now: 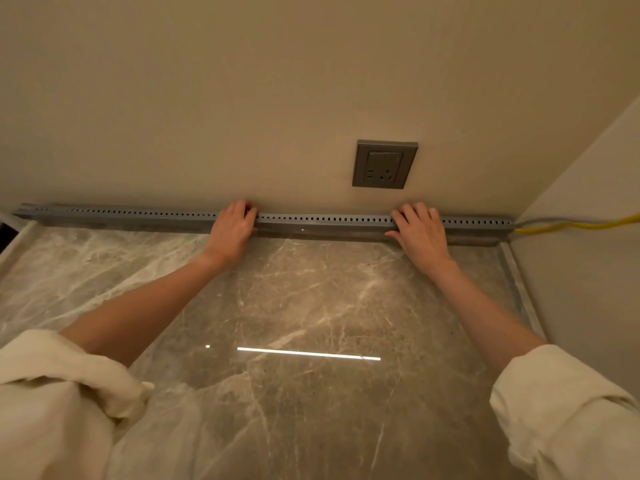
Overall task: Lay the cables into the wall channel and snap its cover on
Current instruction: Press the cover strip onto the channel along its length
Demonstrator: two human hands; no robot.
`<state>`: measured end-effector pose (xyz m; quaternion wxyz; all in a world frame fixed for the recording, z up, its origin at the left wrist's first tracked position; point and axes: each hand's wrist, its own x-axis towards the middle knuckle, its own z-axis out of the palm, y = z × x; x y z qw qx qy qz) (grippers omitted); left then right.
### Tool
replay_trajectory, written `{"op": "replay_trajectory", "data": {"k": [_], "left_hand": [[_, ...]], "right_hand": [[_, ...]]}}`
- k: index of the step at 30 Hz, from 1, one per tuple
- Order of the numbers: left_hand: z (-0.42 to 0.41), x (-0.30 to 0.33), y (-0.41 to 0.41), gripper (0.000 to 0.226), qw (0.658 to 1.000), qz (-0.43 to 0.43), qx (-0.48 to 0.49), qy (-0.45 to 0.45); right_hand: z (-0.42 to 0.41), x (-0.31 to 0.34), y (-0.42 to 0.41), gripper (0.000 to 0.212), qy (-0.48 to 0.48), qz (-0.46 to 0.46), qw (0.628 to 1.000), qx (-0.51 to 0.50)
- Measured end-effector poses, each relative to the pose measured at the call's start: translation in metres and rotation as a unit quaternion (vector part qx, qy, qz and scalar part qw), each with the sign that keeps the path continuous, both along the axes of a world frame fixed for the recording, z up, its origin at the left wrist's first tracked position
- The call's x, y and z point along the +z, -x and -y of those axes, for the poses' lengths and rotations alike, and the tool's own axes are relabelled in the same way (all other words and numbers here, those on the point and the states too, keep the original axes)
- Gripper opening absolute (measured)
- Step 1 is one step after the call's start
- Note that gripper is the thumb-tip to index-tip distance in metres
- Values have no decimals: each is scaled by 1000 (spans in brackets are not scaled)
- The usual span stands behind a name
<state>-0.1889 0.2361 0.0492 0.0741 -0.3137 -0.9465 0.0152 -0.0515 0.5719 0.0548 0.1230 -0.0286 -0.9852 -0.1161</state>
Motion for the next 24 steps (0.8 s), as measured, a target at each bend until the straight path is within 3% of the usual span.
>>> {"op": "replay_trajectory", "data": {"k": [9,14,24], "left_hand": [[-5,-2,6,52,999,-27,18,17],[-6,-4,8,29,997,-2,50,-57],[-2,-11,7,42,991,35,57,-118]], "right_hand": [[-3,-5,3,39,6,-34,999,-4],[5,-13,1,36,54,-36,997,-53],[24,-17,-5,33,128,-28,984,-119]]}}
